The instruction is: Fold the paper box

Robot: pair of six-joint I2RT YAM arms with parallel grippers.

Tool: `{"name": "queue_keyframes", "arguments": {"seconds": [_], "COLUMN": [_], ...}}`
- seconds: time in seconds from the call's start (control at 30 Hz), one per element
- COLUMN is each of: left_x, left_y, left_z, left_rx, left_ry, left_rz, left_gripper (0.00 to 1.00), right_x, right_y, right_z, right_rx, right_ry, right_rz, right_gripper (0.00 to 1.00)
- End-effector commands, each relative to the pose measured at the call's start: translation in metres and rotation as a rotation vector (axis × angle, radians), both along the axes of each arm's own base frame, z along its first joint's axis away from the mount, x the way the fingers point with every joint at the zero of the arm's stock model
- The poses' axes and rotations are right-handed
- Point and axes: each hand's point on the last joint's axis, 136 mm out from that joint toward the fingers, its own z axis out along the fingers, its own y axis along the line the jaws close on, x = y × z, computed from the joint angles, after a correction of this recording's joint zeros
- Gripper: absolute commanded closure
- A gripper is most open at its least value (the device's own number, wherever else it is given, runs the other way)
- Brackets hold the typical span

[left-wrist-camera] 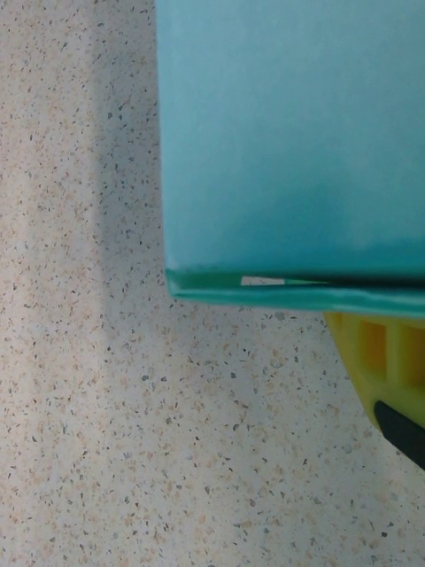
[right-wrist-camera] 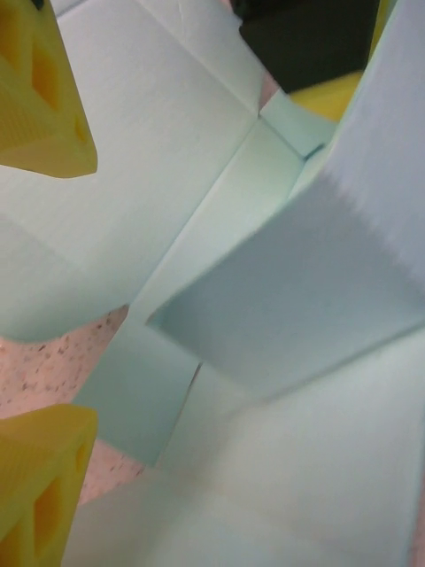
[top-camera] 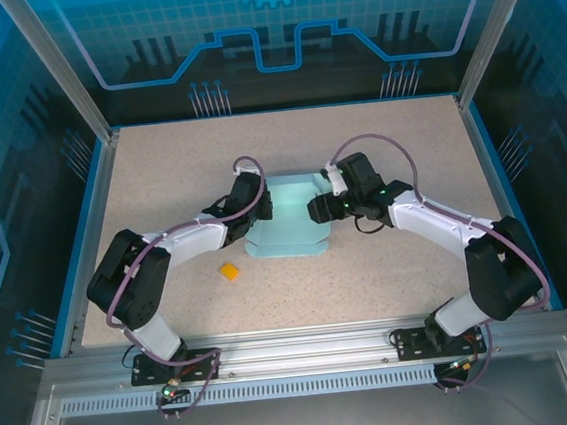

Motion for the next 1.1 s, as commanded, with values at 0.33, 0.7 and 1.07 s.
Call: {"name": "queue_keyframes", "arguments": {"seconds": [0.33,0.7,1.07], "left_x": [0.006,0.006,0.004], "left_y": [-0.003,-0.006,-0.009], "left_z": [0.032,0.034,0.028], "left_rx": [-0.036,-0.05,-0.049], "left_ry": [-0.081,-0.083,-0.071], "left_rz": [0.003,-0.004,-0.023], "left_gripper": [1.0,1.0,1.0], "right_x": [-0.002,0.009,0.011], "right_y": [-0.01,0.005,0.013], "right_z": [-0.027,-0.01,0.014], "right_rx": [-0.01,0.085,0.039], "right_ry": [0.081,0.017,-0.066], "right_rz": [-0.054,-0.038,0.025], "right_gripper": [0.31,0.32,0.37]}}
